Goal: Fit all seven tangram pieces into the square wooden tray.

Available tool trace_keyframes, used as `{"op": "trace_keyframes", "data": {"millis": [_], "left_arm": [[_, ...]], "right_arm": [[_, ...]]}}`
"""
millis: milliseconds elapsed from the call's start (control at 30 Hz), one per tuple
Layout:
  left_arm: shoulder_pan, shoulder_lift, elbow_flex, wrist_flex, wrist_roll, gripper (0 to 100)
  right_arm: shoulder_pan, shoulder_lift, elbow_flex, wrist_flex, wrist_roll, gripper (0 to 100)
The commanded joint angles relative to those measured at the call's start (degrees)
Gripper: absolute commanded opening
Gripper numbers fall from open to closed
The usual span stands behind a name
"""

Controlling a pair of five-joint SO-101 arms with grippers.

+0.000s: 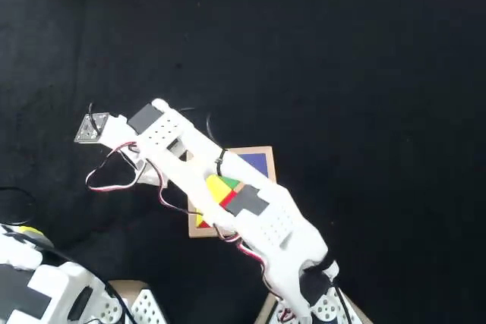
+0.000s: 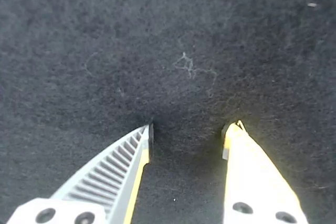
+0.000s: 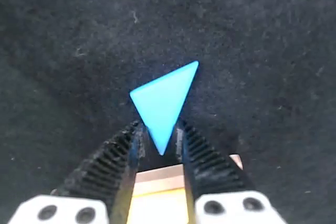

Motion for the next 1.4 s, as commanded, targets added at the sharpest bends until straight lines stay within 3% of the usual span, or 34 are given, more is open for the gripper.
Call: {"op": "trace_keyframes", "data": {"millis": [0, 267, 433, 500, 767, 1067, 1367], "left_arm": [[0.8, 0.5, 1.8, -0.7, -0.4, 23], [0.8, 0.5, 1.8, -0.7, -0.4, 23], [0.8, 0.5, 1.8, -0.7, -0.4, 23], [0.8, 0.5, 1.8, -0.7, -0.4, 23], [0.8, 0.5, 1.8, -0.7, -0.4, 23], [0.8, 0.5, 1.8, -0.7, -0.4, 23], [0.8, 0.5, 1.8, -0.7, -0.4, 23]], "right_arm": [[0.6, 0.2, -4.9, 1.7, 0.7, 6.4], [0.6, 0.7, -7.4, 3.5, 0.7, 7.6], [0.2, 0.6, -8.8, 7.4, 0.7, 25.0], [-0.2, 0.6, -8.8, 7.5, 0.8, 27.8], [-4.4, 0.7, -8.9, 4.3, -0.3, 27.8], [-3.7, 1.2, -10.2, 1.1, -17.3, 27.1], [-3.7, 8.2, -10.8, 1.3, -18.9, 24.0]]}}
